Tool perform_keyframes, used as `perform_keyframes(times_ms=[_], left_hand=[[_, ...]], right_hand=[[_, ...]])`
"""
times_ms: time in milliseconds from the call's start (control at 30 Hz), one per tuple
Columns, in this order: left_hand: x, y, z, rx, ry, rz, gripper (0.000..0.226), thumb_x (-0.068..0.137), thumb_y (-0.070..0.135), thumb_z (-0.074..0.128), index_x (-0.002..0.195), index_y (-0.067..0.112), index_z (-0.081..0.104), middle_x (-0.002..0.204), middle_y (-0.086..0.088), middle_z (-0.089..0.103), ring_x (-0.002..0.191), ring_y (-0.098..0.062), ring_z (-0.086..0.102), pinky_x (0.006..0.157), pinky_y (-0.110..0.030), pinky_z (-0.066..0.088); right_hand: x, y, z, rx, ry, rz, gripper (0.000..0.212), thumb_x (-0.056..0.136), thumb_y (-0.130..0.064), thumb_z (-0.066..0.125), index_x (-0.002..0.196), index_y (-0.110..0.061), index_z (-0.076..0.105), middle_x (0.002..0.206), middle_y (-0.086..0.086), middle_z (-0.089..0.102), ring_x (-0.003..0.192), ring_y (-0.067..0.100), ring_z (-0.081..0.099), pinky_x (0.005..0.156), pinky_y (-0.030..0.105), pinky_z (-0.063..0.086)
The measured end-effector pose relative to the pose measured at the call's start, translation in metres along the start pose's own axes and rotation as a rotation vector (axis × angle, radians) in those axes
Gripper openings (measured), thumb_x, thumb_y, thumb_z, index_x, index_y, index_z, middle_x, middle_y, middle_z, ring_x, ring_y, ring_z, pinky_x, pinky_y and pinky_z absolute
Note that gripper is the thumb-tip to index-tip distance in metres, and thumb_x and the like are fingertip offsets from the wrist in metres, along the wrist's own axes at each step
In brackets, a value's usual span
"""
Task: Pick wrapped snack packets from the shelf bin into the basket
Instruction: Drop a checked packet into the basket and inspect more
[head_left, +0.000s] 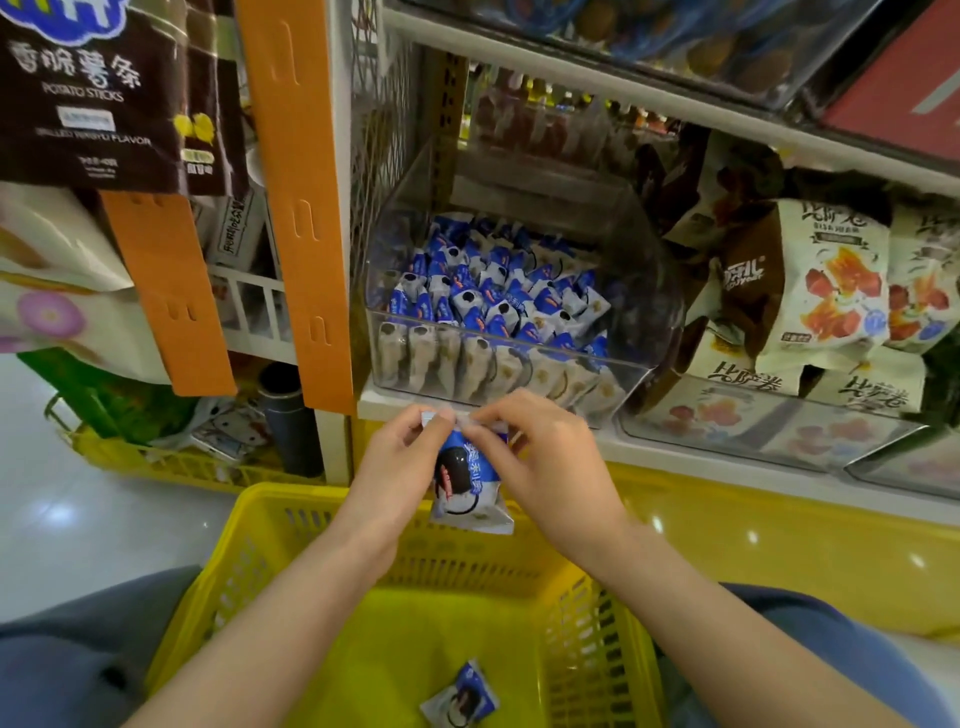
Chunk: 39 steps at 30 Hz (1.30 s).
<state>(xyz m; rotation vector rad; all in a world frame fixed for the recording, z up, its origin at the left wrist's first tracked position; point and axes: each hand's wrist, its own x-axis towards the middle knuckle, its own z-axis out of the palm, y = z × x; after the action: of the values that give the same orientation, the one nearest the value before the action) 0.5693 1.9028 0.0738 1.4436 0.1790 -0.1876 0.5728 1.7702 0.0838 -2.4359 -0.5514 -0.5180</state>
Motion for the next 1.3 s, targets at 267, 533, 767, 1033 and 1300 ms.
perform_keyframes(times_ms=[267,533,767,1033,1300], left_hand=[[-0.005,0.000,-0.001,-0.016,-0.075,-0.030,0.036,0.078,0.001,0.069,0.110,0.010,0.055,0.100,-0.010,0.070,0.076,-0.012,0.067,0.061,-0.018,0.055],[0.001,0.004,-0.012,0.045,0.205,0.146,0.005,0.087,0.016,0.062,0.090,0.019,0.064,0.081,0.004,0.068,0.063,0.005,0.060,0.052,-0.005,0.044],[0.001,0.007,-0.016,0.392,0.175,0.395,0.004,0.086,0.014,0.063,0.083,0.016,0.065,0.077,0.011,0.067,0.072,0.008,0.061,0.062,-0.005,0.044],[0.004,0.005,-0.013,0.313,0.098,0.299,0.015,0.088,0.016,0.060,0.101,0.013,0.066,0.092,0.001,0.069,0.087,-0.010,0.065,0.076,-0.024,0.055],[-0.001,0.007,-0.013,0.380,0.035,0.351,0.013,0.091,0.021,0.055,0.083,0.015,0.065,0.079,-0.002,0.066,0.081,-0.018,0.063,0.076,-0.041,0.053]], right_hand=[[0.011,0.012,-0.008,0.600,0.140,0.707,0.013,0.093,-0.017,0.052,0.084,-0.017,0.061,0.085,0.007,0.069,0.072,0.014,0.065,0.060,0.025,0.056],[0.003,0.014,0.001,0.702,-0.196,0.823,0.007,0.096,-0.015,0.047,0.092,-0.014,0.052,0.089,0.003,0.069,0.070,0.006,0.067,0.058,0.017,0.054],[-0.005,0.004,0.006,0.240,-0.237,0.313,0.078,0.078,-0.027,0.073,0.141,-0.023,0.027,0.138,-0.009,0.041,0.126,0.000,0.036,0.105,0.020,0.033],[-0.002,0.003,0.002,0.472,-0.136,0.410,0.033,0.079,-0.024,0.072,0.106,-0.025,0.052,0.095,-0.013,0.063,0.089,-0.001,0.059,0.076,0.015,0.049],[-0.001,-0.003,-0.001,0.547,-0.100,0.344,0.003,0.090,-0.027,0.057,0.089,-0.028,0.060,0.083,-0.006,0.066,0.078,0.008,0.062,0.072,0.027,0.053]])
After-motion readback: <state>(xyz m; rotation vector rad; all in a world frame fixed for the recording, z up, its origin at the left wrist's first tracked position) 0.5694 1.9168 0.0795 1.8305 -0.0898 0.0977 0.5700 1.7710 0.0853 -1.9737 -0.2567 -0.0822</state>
